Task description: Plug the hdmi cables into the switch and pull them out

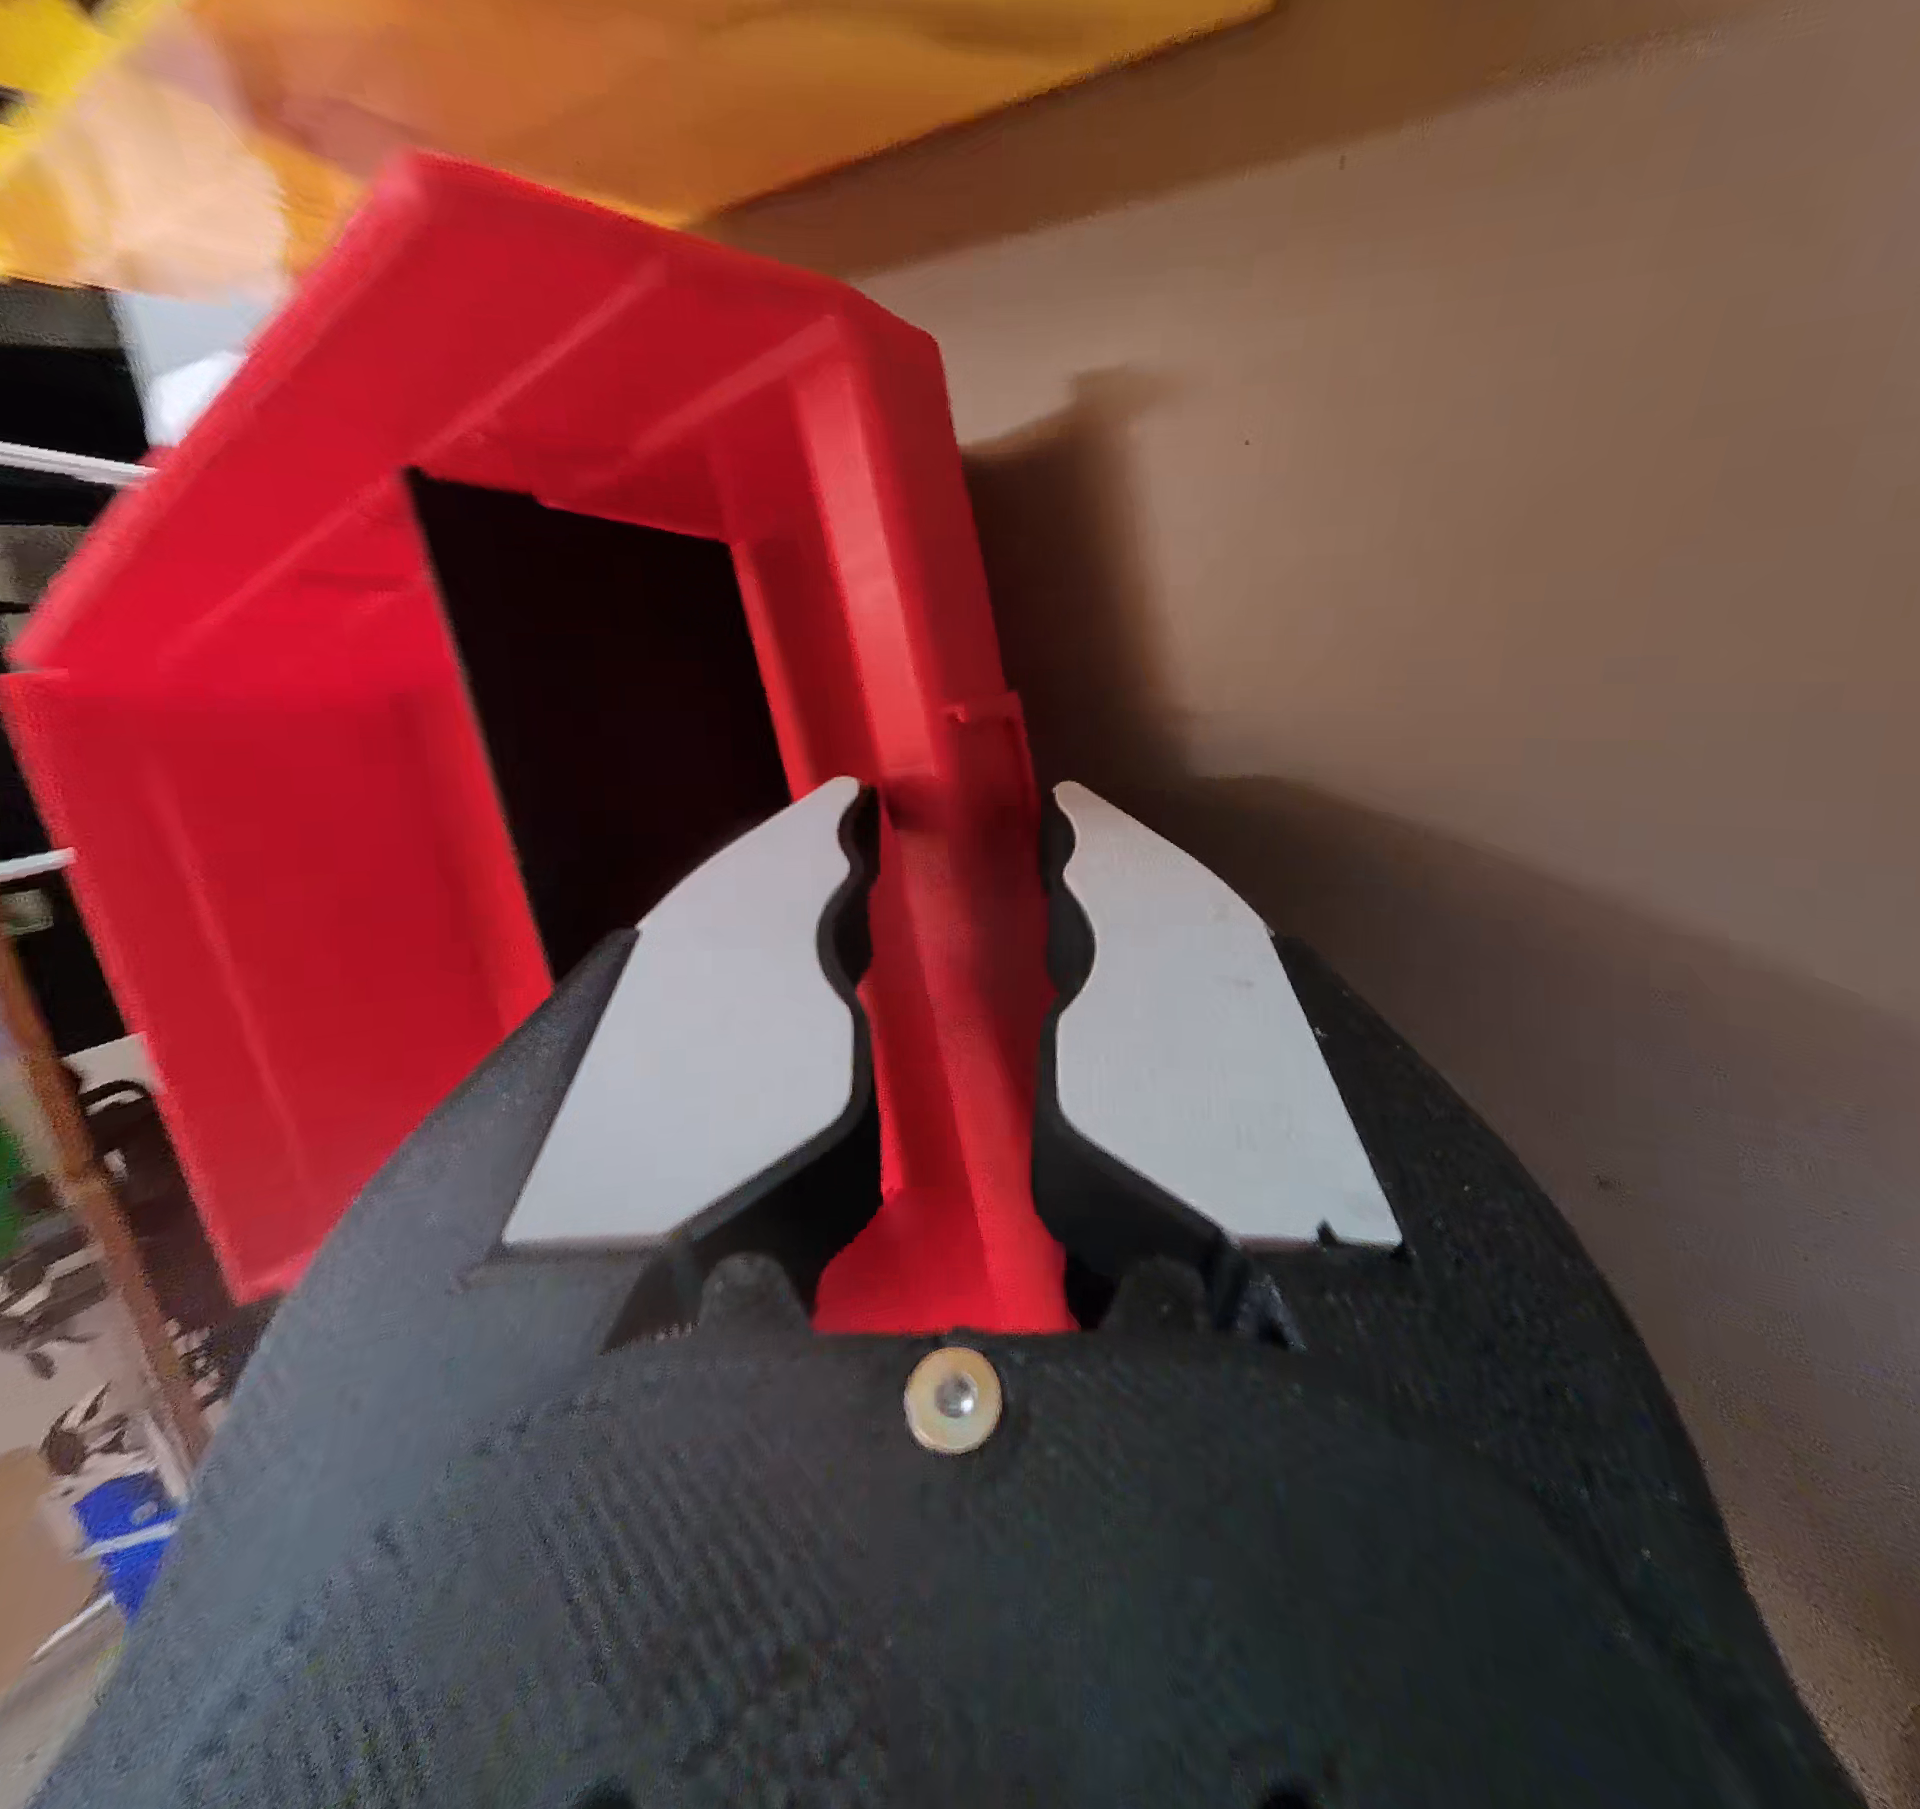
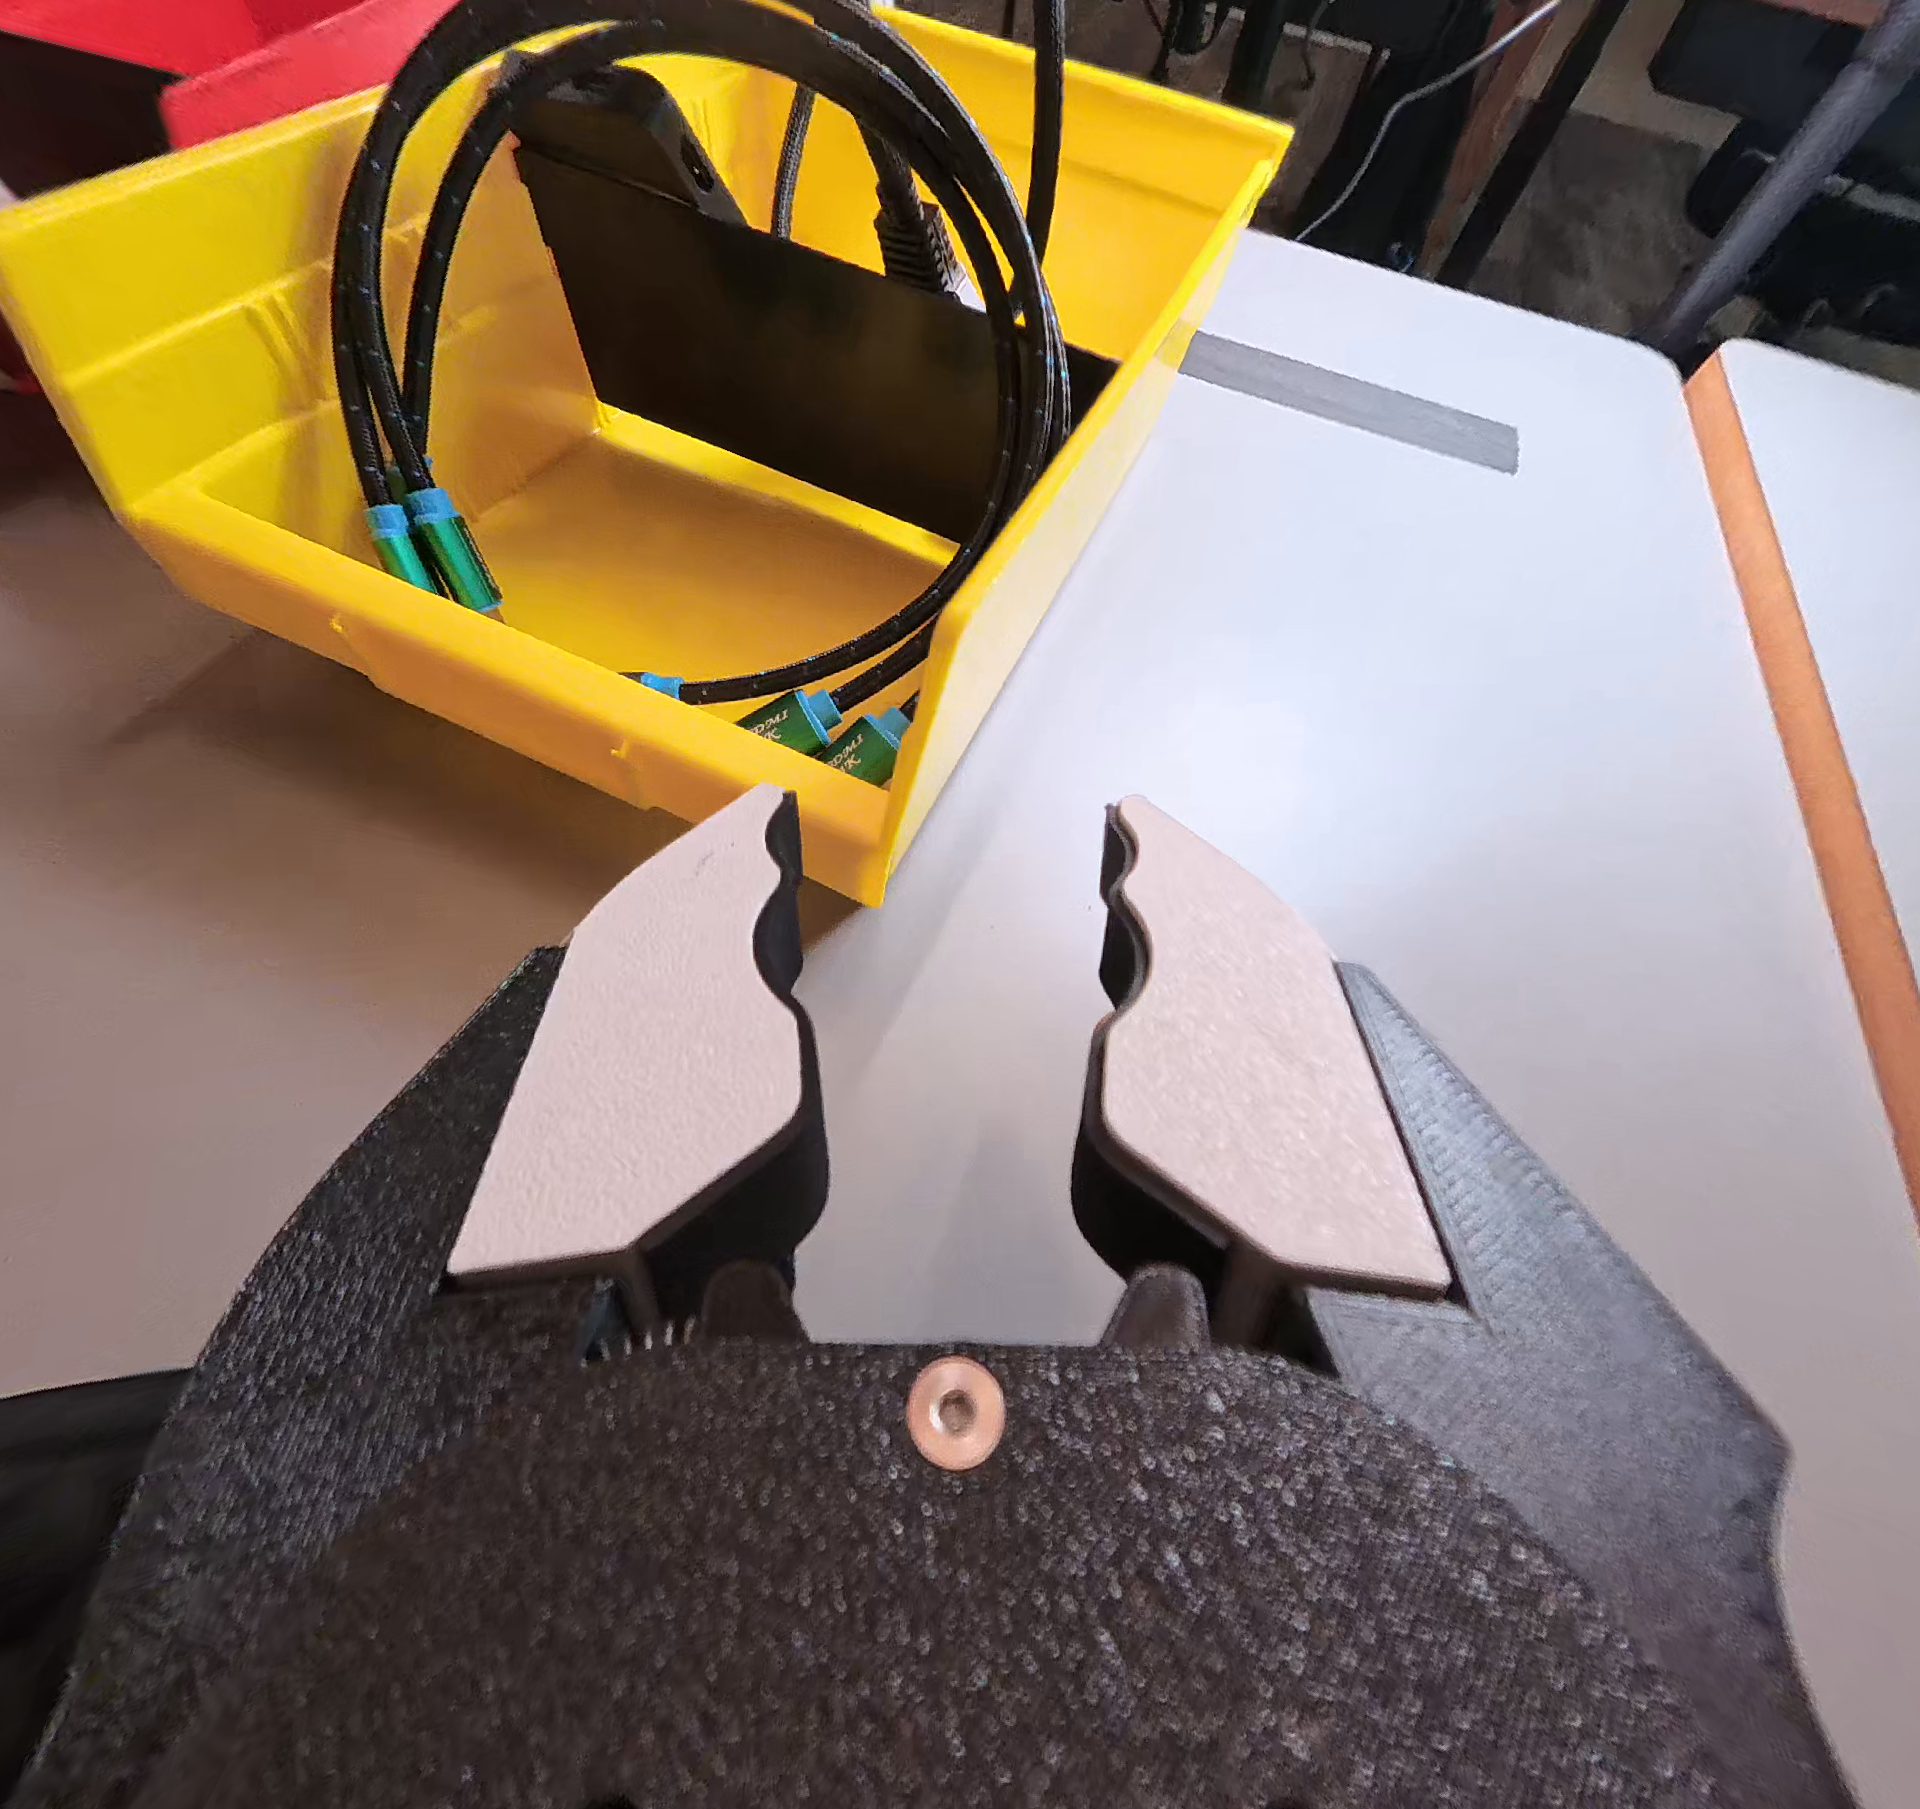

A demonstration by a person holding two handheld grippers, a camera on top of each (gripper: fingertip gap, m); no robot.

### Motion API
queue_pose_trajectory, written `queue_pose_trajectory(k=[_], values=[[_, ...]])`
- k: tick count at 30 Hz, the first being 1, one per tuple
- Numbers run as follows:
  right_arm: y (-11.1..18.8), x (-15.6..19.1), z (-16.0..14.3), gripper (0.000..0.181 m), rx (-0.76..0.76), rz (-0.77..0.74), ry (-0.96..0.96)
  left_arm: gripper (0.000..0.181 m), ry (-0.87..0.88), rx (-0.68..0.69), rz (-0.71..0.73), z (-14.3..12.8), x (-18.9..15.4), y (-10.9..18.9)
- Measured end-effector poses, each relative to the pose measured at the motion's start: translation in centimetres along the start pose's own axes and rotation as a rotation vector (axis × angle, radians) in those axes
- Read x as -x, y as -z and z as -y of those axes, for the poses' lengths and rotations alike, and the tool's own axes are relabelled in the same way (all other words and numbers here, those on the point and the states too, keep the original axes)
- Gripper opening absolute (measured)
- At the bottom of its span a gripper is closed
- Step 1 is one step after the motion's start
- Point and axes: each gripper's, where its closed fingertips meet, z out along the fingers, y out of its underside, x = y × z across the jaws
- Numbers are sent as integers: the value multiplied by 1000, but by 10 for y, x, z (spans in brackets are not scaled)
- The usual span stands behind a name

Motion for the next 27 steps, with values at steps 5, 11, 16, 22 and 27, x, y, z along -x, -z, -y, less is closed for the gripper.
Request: queue_pose_trajectory(k=[5,11,16,22,27], values=[[-13,3,0,56,-13,29,-30,37,271,-250,51,32,-13,44],[-30,6,14,55,-37,56,-75,46,732,-556,-7,90,-25,51],[-48,11,19,46,-17,85,-197,55,1102,-659,-20,130,-3,17],[-58,5,18,33,-53,6,-187,31,1188,-633,214,131,20,-9],[-54,-2,18,11,-72,-61,-142,22,1175,-611,331,127,25,-9]])
